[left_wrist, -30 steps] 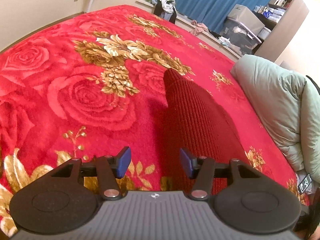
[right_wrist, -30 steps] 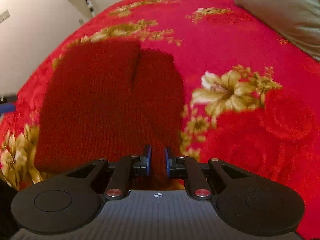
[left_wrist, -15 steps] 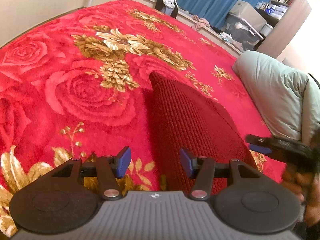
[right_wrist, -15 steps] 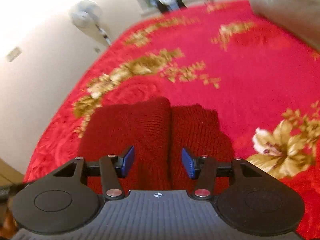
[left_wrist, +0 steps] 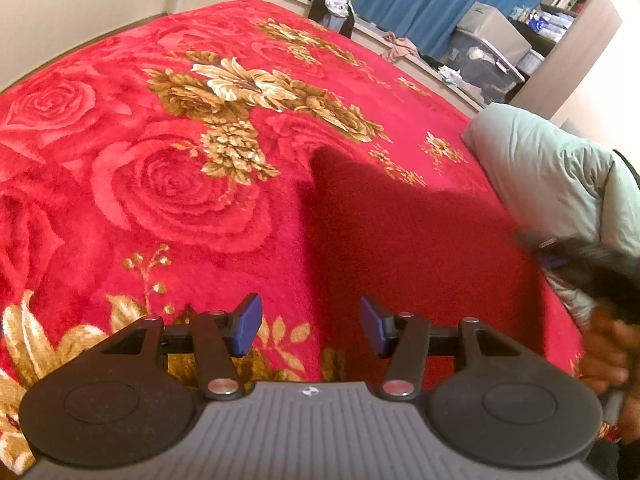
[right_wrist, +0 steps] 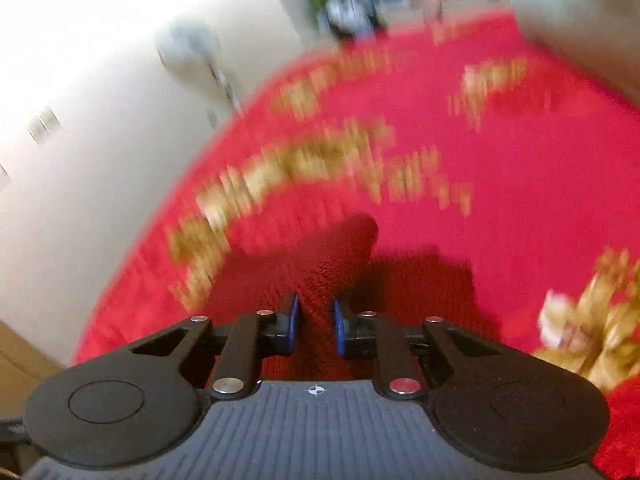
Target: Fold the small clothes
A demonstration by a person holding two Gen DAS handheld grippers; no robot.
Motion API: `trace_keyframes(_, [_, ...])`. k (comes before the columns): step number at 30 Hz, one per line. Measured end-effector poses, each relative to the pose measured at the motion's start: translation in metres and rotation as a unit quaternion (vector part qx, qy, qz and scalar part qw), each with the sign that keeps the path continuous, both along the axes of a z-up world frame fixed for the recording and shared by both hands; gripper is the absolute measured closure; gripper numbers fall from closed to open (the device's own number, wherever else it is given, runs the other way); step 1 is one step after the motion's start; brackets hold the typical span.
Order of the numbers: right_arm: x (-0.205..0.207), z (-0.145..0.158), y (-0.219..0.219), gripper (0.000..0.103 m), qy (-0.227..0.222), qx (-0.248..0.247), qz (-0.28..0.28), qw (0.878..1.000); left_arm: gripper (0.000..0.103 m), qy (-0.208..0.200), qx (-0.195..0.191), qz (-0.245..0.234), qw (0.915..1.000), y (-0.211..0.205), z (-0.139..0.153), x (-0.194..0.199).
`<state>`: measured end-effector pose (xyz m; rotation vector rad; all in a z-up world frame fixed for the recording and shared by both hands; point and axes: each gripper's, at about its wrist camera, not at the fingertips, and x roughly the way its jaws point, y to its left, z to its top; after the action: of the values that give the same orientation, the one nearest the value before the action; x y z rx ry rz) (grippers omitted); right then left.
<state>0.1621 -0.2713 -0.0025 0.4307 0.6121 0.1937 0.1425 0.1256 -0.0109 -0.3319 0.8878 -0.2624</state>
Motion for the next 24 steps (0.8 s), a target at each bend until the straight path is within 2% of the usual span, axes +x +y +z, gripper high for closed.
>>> trace_keyframes(2, [-0.018, 0.006, -0.002, 0.086, -0.025, -0.047, -0.039, 0.998, 0.044, -0.002, 0.008, -0.005, 1.0, -0.002, 0.0, -0.001])
trace_keyframes(4, [-0.012, -0.014, -0.005, 0.085, 0.016, -0.074, -0.047, 0.996, 0.044, -0.004, 0.012, -0.011, 0.9999, -0.005, 0.0, -0.001])
trace_keyframes(5, [-0.005, -0.03, -0.007, 0.085, 0.052, -0.071, -0.039, 0.995, 0.044, -0.004, 0.013, -0.013, 0.9998, -0.006, 0.0, -0.002])
trace_keyframes(7, [0.0, -0.051, -0.006, 0.084, 0.087, -0.08, -0.021, 0.993, 0.044, -0.004, 0.013, -0.019, 0.9997, -0.01, -0.001, -0.003])
trace_keyframes(10, [-0.007, -0.051, -0.002, 0.08, 0.07, -0.115, -0.017, 0.991, 0.044, -0.009, 0.002, -0.044, 0.999, -0.018, 0.0, -0.007])
trace_keyframes(13, [-0.02, -0.037, -0.009, 0.077, 0.052, -0.095, -0.024, 0.994, 0.04, -0.013, -0.009, -0.086, 0.9961, -0.031, 0.0, -0.011])
trace_keyframes(15, [-0.029, -0.029, -0.016, 0.07, 0.047, -0.071, -0.011, 0.996, 0.04, -0.014, -0.016, -0.119, 0.9927, -0.041, 0.0, -0.014])
trace_keyframes(17, [-0.039, -0.029, -0.021, 0.055, 0.056, -0.061, 0.009, 0.997, 0.04, -0.012, -0.022, -0.145, 0.9891, -0.049, -0.002, -0.017])
trace_keyframes(19, [-0.044, -0.039, -0.021, 0.051, 0.078, -0.059, 0.03, 0.995, 0.04, -0.003, -0.032, -0.169, 0.9851, -0.058, -0.007, -0.019])
trace_keyframes(21, [-0.046, -0.054, -0.018, 0.051, 0.105, -0.07, 0.053, 0.991, 0.041, 0.015, -0.019, -0.193, 0.981, -0.071, -0.015, -0.019])
trace_keyframes(22, [-0.047, -0.062, -0.016, 0.056, 0.118, -0.082, 0.062, 0.988, 0.046, 0.035, 0.007, -0.204, 0.9783, -0.079, -0.023, -0.019])
trace_keyframes(23, [-0.049, -0.069, -0.013, 0.08, 0.123, -0.089, 0.073, 0.986, 0.051, 0.058, 0.042, -0.213, 0.9745, -0.089, -0.035, -0.018])
trace_keyframes(24, [-0.052, -0.073, -0.011, 0.083, 0.123, -0.089, 0.087, 0.985, 0.055, 0.074, 0.07, -0.216, 0.9712, -0.096, -0.043, -0.018])
